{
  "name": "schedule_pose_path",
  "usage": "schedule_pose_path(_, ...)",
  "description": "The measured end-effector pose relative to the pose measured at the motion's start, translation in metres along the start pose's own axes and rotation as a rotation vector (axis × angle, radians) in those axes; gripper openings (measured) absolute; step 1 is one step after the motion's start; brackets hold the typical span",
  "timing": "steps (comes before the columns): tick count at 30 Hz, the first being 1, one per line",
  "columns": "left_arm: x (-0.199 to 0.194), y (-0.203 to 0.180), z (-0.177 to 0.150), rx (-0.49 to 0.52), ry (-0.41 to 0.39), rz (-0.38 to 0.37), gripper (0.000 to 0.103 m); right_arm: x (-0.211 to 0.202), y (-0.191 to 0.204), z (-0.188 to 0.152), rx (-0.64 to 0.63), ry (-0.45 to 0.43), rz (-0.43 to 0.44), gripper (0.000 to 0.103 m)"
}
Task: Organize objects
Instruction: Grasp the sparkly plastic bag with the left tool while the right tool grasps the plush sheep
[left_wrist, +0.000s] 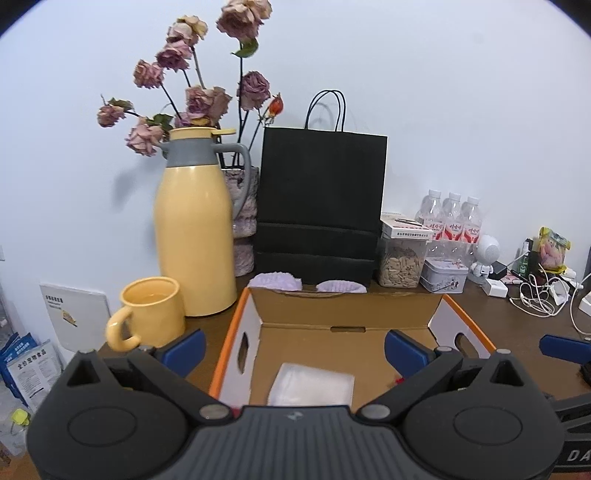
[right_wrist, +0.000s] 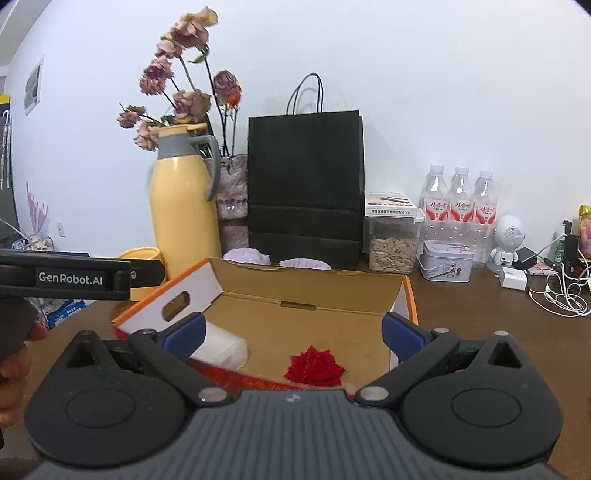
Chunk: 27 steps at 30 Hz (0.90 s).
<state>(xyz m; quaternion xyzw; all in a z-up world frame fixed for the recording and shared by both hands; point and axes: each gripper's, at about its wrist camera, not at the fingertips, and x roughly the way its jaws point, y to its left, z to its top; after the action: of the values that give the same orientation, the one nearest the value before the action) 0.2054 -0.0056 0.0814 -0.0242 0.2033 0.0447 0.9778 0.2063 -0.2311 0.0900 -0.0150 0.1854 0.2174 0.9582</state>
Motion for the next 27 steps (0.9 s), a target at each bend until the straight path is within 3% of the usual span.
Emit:
schedule_pose_path(13, -0.055, 0.033, -0.034, 0.012, 0.029, 0.028, 0.103, -0.061, 0.02, -0.028, -0.013, 0.008, 0.018, 0.103)
schedule_pose_path(27, -0.076, 0.065, -0.088, 0.029, 0.121, 0.011, 0.103, -0.089, 0.036, -0.07, -0.063, 0.107, 0.073, 0.103)
